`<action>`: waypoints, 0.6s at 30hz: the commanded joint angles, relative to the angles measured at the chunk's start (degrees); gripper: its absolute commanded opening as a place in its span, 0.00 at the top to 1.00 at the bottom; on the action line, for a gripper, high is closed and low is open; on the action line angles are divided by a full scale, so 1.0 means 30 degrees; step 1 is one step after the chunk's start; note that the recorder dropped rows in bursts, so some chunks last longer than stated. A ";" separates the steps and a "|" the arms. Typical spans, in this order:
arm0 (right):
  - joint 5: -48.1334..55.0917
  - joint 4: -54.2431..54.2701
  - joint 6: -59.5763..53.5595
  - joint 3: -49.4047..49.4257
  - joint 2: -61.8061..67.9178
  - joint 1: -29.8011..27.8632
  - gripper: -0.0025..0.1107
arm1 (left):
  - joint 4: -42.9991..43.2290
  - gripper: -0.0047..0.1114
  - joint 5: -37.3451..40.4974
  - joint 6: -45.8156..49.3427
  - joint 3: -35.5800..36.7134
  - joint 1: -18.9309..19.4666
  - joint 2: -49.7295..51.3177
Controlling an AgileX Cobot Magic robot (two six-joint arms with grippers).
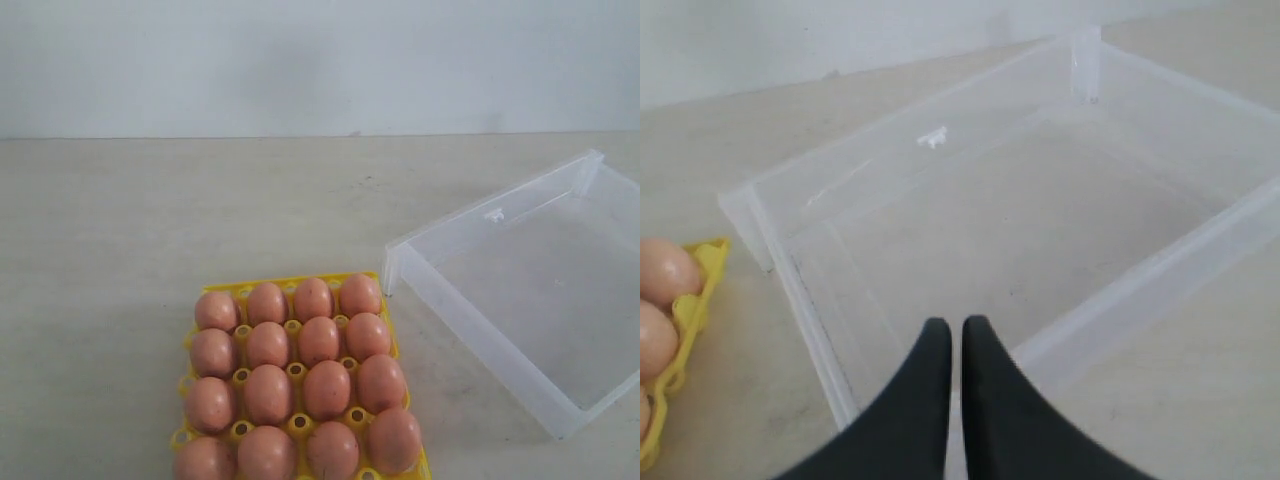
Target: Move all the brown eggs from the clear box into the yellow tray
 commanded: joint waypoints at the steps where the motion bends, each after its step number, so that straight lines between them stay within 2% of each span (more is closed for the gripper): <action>1: -0.3759 0.0010 -0.0538 -0.0049 -0.0108 -0.0069 0.98 | -0.0002 0.92 -0.0065 0.0080 0.0077 -0.0063 -0.0058; 18: -0.3804 -0.0359 -0.0538 -0.0049 -0.0108 -0.0069 0.98 | -0.0002 0.92 -0.0065 0.0080 0.0077 -0.0063 -0.0058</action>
